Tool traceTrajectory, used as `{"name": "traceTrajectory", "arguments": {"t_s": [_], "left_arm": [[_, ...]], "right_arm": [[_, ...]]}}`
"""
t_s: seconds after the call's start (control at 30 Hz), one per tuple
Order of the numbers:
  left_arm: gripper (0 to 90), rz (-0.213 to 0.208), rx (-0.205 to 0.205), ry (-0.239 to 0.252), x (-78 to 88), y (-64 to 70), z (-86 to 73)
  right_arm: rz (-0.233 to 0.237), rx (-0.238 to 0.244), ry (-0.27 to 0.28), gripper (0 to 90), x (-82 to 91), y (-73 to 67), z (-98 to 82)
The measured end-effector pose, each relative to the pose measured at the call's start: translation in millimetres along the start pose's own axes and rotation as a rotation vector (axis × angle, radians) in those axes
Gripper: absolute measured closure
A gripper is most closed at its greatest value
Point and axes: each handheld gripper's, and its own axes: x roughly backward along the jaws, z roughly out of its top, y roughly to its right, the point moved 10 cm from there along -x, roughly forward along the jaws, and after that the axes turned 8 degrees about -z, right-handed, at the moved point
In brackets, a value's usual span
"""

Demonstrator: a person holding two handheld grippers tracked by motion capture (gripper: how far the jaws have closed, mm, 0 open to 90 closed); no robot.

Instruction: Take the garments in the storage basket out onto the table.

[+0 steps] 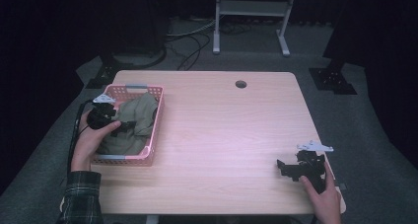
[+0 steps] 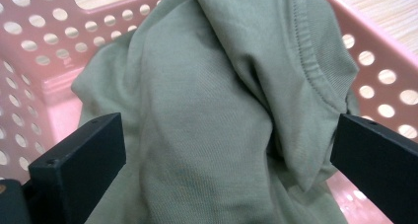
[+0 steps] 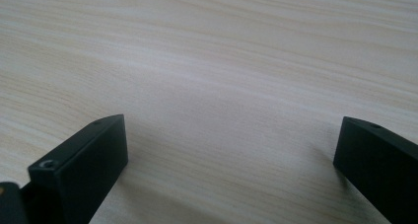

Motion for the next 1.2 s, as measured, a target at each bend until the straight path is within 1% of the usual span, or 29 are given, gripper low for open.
{"name": "traceTrajectory", "arguments": {"t_s": [0.2,0.4,0.7,0.93,1.2], "left_arm": [[0.0,0.011,0.001,-0.027,-7.0,-1.7,-4.2],[0.0,0.024,0.004,-0.045,-10.4,-4.1,-7.6],[0.0,0.027,0.007,-0.076,-16.1,-6.1,-12.6],[0.0,0.037,-0.005,-0.119,-21.4,-6.7,-17.4],[0.0,0.038,0.003,-0.146,-25.0,-7.6,-21.7]], "right_arm": [[0.000,0.000,0.000,0.0,0.0,0.0,0.0],[0.000,0.000,0.000,0.0,0.0,0.0,0.0],[0.000,0.000,0.000,0.0,0.0,0.0,0.0],[0.000,0.000,0.000,0.0,0.0,0.0,0.0],[0.000,0.000,0.000,0.0,0.0,0.0,0.0]]}}
